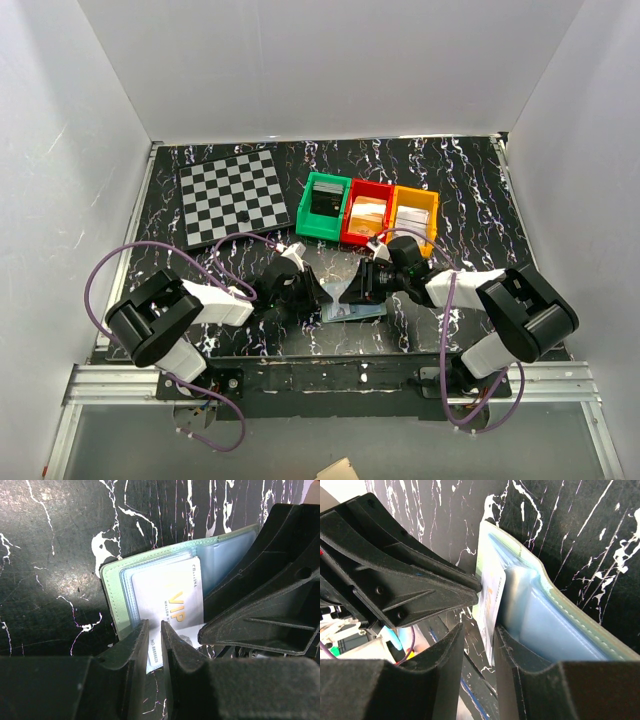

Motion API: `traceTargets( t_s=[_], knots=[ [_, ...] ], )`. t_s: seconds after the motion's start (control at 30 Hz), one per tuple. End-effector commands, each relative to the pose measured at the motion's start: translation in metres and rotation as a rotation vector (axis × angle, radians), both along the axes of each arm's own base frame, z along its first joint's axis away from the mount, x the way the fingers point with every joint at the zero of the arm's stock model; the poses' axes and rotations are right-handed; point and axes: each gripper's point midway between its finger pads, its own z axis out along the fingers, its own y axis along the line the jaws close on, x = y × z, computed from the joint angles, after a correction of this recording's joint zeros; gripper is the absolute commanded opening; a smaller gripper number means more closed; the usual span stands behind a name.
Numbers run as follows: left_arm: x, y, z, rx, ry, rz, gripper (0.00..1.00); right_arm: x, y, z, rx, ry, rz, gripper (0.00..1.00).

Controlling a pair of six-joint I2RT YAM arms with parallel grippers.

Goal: Take the credit cards out of the card holder
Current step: Remove the credit card from the card holder.

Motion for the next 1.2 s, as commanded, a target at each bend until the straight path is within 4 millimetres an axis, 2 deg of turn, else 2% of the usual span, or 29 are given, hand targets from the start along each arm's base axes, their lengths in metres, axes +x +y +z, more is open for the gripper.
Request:
traceTargets(
  t_s=[0.0, 0.07, 0.27, 1.17],
  knots=[
    [-0.022, 0.023, -0.040, 0.131, 0.097, -0.014, 0.17, 0.002, 0.010, 0.013, 0.057, -0.028, 0.039, 0.36],
    [-0.023, 0.024, -0.041, 0.133, 0.100, -0.016, 0.17, 0.002, 0.011, 0.014, 0.058, -0.028, 0.040, 0.36],
    [-0.023, 0.025, -0.039, 0.132, 0.094, -0.009, 0.17, 0.001, 0.009, 0.012, 0.050, -0.026, 0.035, 0.27],
    [-0.023, 0.031, -0.042, 0.158, 0.093, 0.000, 0.17, 0.006, -0.006, 0.017, 0.043, -0.041, -0.006, 0.25]
  ],
)
